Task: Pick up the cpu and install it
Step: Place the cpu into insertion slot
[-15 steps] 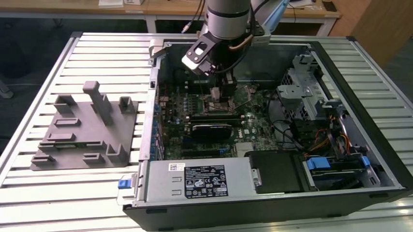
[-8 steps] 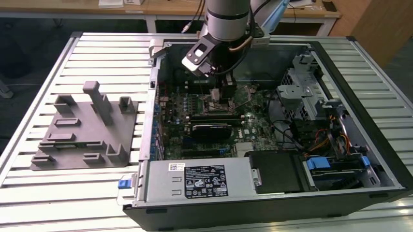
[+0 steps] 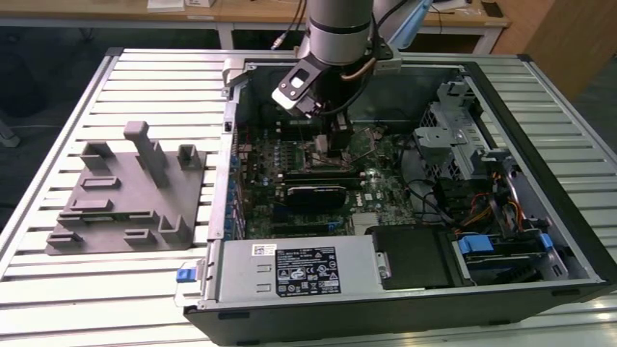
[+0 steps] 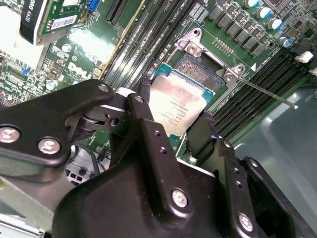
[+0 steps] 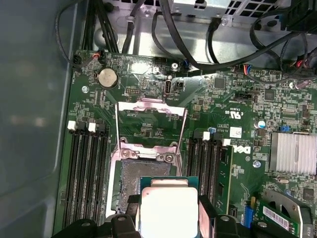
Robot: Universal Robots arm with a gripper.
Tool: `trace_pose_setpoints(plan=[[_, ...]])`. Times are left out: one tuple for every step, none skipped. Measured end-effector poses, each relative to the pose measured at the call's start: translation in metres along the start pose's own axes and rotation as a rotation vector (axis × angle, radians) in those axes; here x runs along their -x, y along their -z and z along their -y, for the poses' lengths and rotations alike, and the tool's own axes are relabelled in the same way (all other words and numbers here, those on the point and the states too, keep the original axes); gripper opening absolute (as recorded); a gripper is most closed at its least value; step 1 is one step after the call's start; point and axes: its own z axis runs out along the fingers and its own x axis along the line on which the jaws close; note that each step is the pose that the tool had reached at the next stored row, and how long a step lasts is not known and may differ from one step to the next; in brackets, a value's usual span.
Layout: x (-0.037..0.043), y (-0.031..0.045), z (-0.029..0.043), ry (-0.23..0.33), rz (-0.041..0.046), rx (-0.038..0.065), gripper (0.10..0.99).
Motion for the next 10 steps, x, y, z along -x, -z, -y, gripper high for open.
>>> trace_pose_setpoints(plan=[[-0.0003,-0.0008,0.0000,0.000,0.0000,0.000,0.541],[-0.0006,-0.0015,0.0000,0.000,0.0001,0.000,0.541],[-0.0010,-0.0024,0.0000,-0.001,0.0001,0.000,0.541],[-0.0013,-0.0033,0.0001,-0.001,0.0001,0.000,0.541],[-0.0017,-0.0043,0.0001,-0.002,0.0002,0.000,0.541],[-0.0021,-0.0053,0.0001,-0.002,0.0002,0.000,0.541],[-0.0025,-0.0063,0.0001,-0.003,0.0002,0.000,0.541],[-0.0030,-0.0073,0.0001,-0.003,0.0002,0.000,0.541],[-0.0036,-0.0083,0.0001,-0.004,0.0003,0.000,0.541],[-0.0042,-0.0090,0.0001,-0.006,0.0004,0.000,0.541]])
